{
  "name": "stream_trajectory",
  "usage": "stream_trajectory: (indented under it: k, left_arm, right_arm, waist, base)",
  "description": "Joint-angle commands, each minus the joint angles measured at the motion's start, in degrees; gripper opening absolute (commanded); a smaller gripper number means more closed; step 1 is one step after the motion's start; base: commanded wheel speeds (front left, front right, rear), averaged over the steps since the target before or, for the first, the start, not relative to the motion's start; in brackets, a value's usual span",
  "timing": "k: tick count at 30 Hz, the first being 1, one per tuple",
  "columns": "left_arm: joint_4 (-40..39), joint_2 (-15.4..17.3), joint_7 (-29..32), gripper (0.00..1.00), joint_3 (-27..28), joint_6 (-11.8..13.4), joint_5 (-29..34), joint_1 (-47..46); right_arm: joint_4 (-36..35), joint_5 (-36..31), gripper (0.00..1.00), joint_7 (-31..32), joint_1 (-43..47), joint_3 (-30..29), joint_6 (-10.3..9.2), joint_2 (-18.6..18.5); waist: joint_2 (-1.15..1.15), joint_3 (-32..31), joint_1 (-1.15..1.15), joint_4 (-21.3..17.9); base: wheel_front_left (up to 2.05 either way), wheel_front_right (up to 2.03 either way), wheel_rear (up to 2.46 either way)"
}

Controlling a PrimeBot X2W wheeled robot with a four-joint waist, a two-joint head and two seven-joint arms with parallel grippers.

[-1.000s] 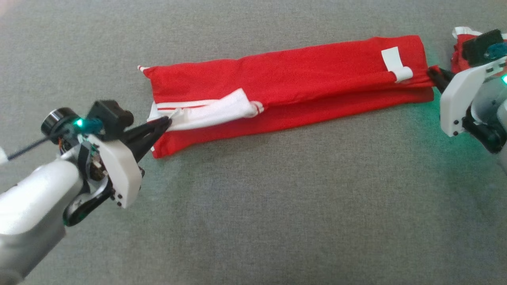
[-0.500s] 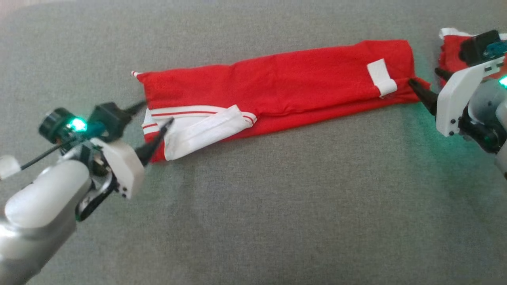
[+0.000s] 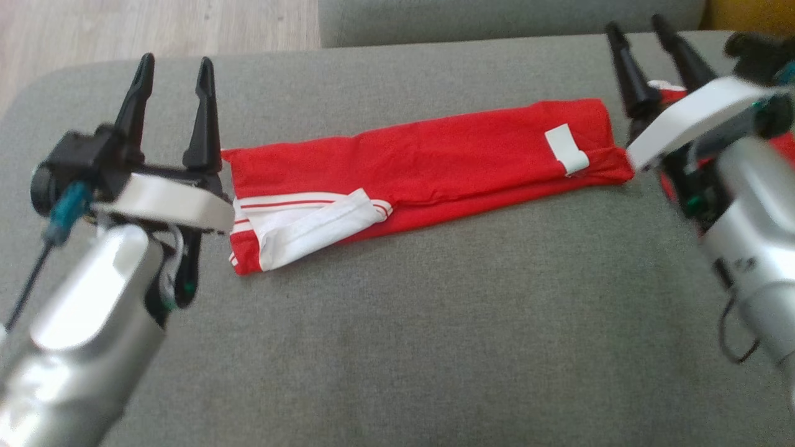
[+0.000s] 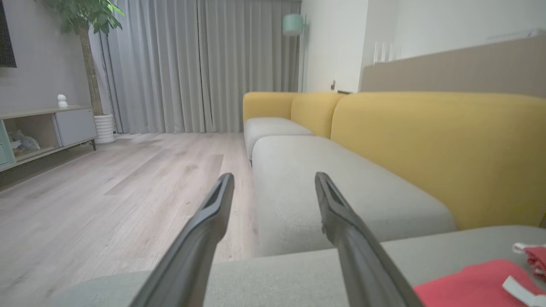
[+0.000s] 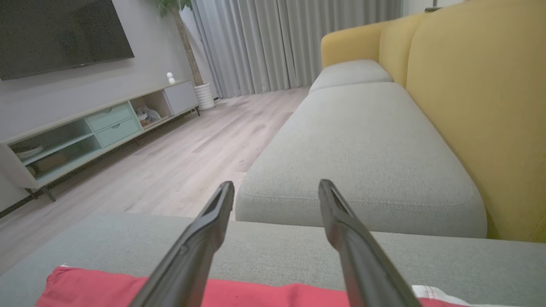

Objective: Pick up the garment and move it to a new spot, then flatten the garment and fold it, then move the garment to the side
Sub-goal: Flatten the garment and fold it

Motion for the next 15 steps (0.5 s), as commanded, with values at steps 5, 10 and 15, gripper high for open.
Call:
stream_trajectory:
  k: [5, 10, 15]
  left_arm:
    - [-7.3, -3.6, -0.5, 1.0, 13.6, 1.3, 8.8, 10.6]
    - [-9.4, -8.9, -0.5, 1.0, 20.7, 0.0, 14.1, 20.9]
    - [-10.0, -14.2, -0.5, 1.0, 26.9, -3.0, 18.0, 28.1]
  right_arm:
    - [0.0, -8.1, 1.0, -6.9, 7.5, -6.7, -0.04, 6.5]
    - [-6.4, -18.8, 1.0, -7.1, 17.9, -18.6, -0.04, 12.3]
    - [-12.9, -28.9, 1.0, -7.2, 28.0, -26.4, -0.04, 17.9]
  waist:
    - [0.0, -2.7, 0.01, -0.3]
    - [0.0, -3.8, 0.01, -0.5]
    - [0.0, -3.9, 0.01, -0.9]
  base:
    - [0.0, 0.0, 0.0]
    - [0.0, 0.0, 0.0]
    - [0.0, 0.0, 0.0]
